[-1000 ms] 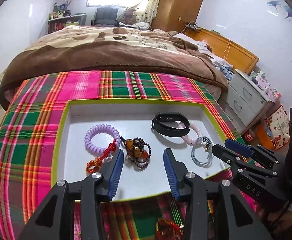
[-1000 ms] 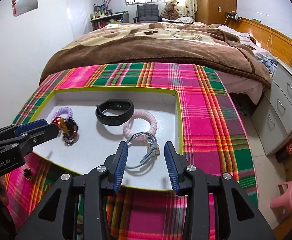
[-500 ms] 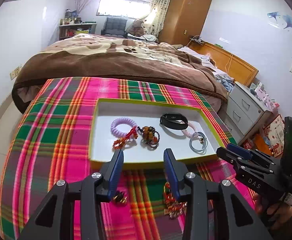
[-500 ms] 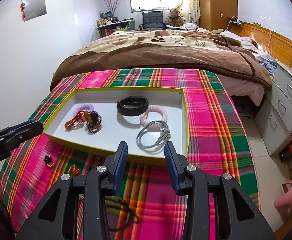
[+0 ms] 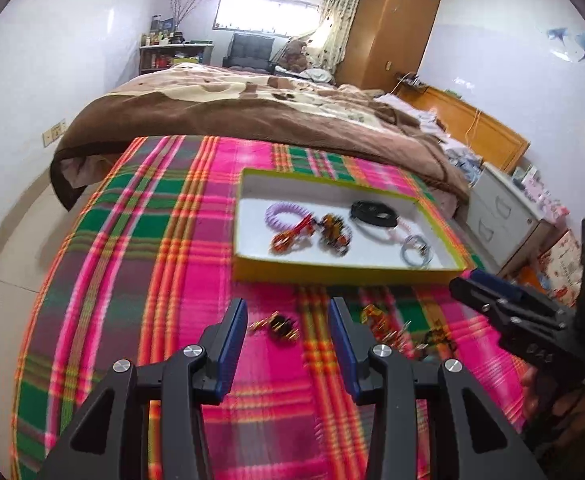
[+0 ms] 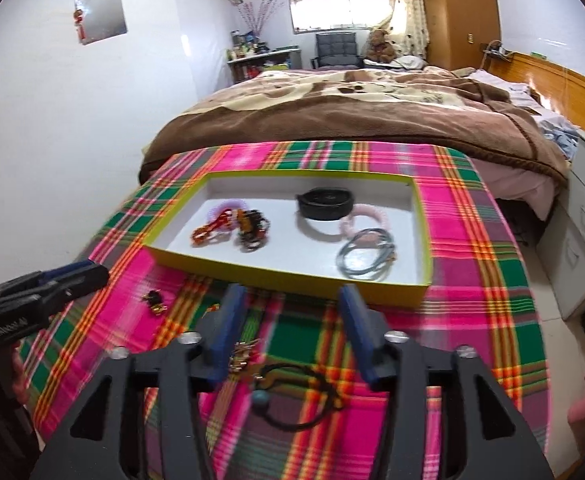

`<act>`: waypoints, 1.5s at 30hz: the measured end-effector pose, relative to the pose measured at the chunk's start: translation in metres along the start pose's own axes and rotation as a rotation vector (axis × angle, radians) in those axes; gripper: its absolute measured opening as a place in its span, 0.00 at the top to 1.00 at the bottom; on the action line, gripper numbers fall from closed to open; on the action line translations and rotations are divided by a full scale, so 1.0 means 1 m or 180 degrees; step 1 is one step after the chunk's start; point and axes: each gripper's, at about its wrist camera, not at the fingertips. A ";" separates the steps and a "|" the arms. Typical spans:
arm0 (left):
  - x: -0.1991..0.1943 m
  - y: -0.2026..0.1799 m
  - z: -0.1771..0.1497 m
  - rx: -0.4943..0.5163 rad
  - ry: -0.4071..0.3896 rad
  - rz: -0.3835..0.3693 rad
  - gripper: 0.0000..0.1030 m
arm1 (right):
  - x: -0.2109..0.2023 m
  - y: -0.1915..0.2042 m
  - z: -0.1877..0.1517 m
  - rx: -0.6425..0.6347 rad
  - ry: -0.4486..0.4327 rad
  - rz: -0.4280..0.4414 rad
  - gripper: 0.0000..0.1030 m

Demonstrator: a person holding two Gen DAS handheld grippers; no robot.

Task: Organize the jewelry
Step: 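Withdraw both tools from the box toward the remaining jewelry, then grasp the red cord keychain with the right tool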

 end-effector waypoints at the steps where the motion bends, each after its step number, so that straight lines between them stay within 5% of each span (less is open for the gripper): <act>1: 0.000 0.002 -0.003 0.0001 0.0016 0.0028 0.60 | 0.002 0.003 -0.001 -0.0007 0.0016 0.0009 0.46; 27: 0.013 0.044 -0.020 -0.0163 0.0152 0.0054 0.60 | 0.069 0.044 -0.017 -0.0316 0.0565 0.0102 0.46; 37: 0.021 0.036 -0.020 -0.0109 0.0211 0.0027 0.60 | 0.075 0.046 -0.021 -0.0400 0.0613 -0.0007 0.82; 45: 0.030 0.030 -0.018 -0.0099 0.0245 -0.0057 0.60 | 0.073 0.042 -0.021 -0.0305 0.0552 -0.0033 0.86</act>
Point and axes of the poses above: each gripper's, at about its wrist camera, not at the fingertips, and x roughly the way its jaws point, y to its left, z to its top, and after that the axes turned 7 degrees about z, right-handed
